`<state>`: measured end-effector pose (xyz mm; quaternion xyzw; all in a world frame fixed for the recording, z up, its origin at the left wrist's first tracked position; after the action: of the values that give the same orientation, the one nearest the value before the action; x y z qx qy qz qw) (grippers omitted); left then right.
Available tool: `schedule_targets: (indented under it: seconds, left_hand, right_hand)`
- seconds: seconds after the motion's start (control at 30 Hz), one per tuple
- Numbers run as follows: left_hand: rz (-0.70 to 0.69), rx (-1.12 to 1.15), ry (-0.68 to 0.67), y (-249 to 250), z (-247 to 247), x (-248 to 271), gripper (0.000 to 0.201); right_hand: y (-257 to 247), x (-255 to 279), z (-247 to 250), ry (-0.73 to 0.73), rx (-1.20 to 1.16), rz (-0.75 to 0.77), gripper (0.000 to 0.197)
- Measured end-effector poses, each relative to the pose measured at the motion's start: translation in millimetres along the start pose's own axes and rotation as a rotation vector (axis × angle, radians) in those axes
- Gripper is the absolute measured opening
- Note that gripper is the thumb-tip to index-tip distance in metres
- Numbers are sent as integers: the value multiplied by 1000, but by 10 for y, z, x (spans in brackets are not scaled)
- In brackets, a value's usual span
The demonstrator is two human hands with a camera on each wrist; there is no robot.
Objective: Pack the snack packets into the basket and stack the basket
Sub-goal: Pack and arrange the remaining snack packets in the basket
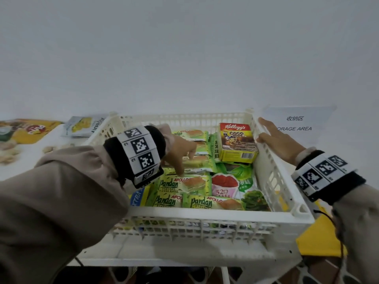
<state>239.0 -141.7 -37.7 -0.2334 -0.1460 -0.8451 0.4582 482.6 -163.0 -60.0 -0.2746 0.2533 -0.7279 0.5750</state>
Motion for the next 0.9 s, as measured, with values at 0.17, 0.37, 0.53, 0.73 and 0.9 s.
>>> schedule_targets:
  seconds: [0.17,0.37,0.53,0.73,0.9]
  left_hand:
    - [-18,190,-187,-34,-189,56,71]
    - [-113,-33,-91,8,-166,74,60]
    - [-179,-251,22,113,-136,-12,49]
    - [-281,-145,108,133,22,-76,29]
    - [-488,-222,277,560,235,-20,30]
  right_hand:
    - [-17,11,-17,9,-48,14,80]
    - [-37,36,-24,15,-57,12,85]
    - [-23,32,-23,14,-54,15,85]
    - [-19,27,-35,12,-80,12,84]
    - [-34,41,-54,9,-105,15,84]
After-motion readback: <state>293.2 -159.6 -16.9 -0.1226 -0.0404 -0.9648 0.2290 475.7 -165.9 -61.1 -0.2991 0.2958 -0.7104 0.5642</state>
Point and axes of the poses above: each hand's wrist, its own x-axis away from the middle knuckle, its own z-axis out of the back of the hand, y = z × x, the point moved 5 cm from there along -x, towards the middle knuckle, and after that the axes turned 3 degrees about -z, right-handed, at the moved point
